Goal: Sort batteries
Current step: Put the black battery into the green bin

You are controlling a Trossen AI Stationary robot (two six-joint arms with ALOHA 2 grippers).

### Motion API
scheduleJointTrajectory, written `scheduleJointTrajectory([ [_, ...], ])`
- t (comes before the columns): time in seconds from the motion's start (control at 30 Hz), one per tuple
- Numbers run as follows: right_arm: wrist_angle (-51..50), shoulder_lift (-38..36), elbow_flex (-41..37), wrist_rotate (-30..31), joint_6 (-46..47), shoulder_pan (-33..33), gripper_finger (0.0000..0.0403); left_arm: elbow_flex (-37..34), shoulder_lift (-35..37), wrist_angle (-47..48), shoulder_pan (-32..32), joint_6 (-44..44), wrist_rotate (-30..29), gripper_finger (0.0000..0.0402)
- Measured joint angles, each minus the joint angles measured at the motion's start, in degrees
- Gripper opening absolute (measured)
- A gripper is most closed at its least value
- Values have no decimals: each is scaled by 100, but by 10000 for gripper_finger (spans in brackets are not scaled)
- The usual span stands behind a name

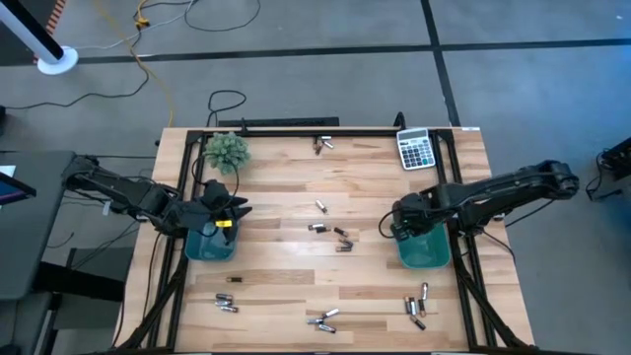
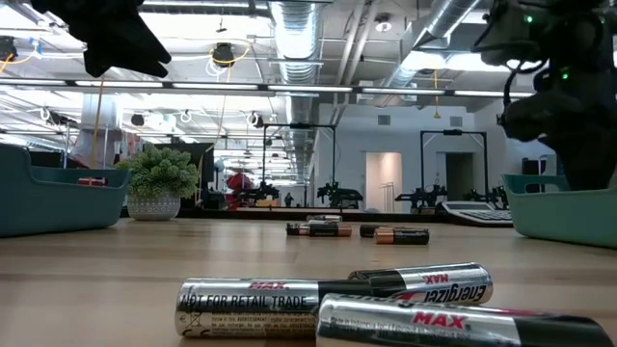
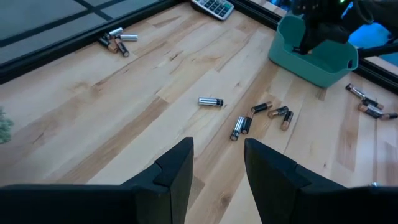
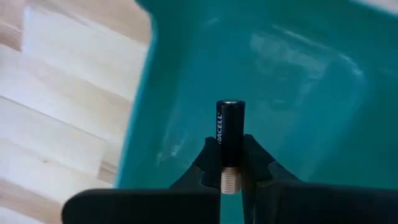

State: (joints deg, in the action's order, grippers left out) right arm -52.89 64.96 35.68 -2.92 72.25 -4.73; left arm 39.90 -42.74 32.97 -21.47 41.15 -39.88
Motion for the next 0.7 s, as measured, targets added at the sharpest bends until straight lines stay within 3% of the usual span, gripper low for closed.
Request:
scheduleJointTrajectory([
  [0.3, 332, 2, -468, -26, 145, -1, 32, 0, 0, 4, 0, 10, 2, 139],
  [0.7, 447, 3, -501, -26, 186, -7, 85, 0, -2, 11, 0, 5, 15, 139],
])
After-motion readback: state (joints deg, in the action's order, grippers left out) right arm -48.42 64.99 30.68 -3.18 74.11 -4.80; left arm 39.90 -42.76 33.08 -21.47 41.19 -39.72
